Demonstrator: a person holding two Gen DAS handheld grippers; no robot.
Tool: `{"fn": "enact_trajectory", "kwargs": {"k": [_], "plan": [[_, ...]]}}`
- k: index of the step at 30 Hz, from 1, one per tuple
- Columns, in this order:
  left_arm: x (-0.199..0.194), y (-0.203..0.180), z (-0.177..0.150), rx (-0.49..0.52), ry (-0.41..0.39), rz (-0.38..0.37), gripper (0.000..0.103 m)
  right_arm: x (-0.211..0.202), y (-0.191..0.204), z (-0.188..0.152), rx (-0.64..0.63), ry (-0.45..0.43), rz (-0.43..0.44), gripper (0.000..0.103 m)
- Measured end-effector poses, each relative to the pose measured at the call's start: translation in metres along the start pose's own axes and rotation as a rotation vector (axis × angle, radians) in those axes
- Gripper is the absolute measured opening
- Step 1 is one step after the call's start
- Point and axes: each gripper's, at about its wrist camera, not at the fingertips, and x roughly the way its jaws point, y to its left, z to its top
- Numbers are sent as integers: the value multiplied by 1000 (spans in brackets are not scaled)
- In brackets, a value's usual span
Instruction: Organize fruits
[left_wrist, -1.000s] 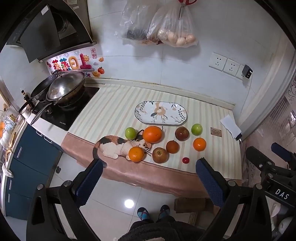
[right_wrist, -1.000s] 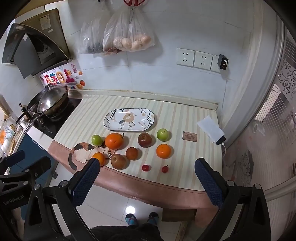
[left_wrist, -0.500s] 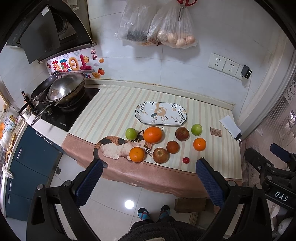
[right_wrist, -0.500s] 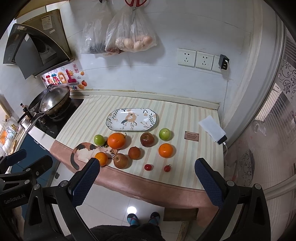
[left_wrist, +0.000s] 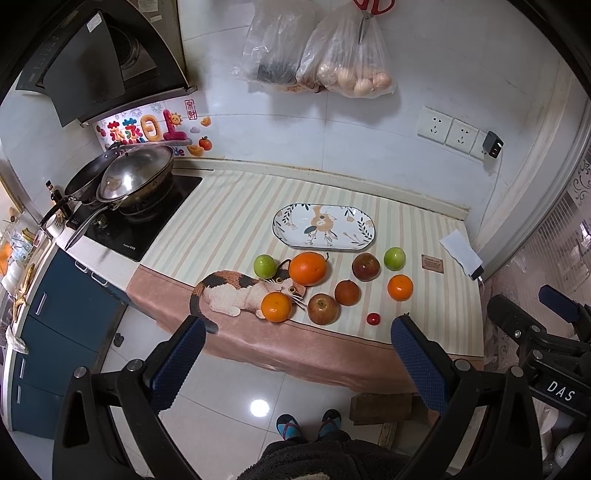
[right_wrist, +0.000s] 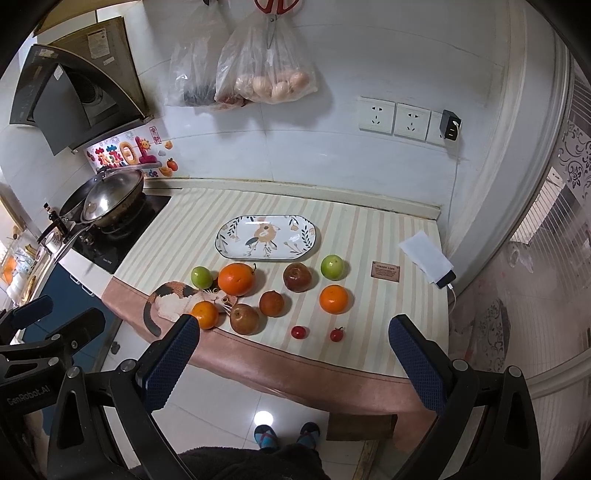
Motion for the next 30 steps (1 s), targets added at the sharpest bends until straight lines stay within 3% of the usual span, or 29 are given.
{"fn": "enact_trajectory", "kwargs": {"k": [30], "plan": [[-15, 0, 3, 2, -12, 1, 103, -8, -1, 1, 2, -9, 9, 103]]}}
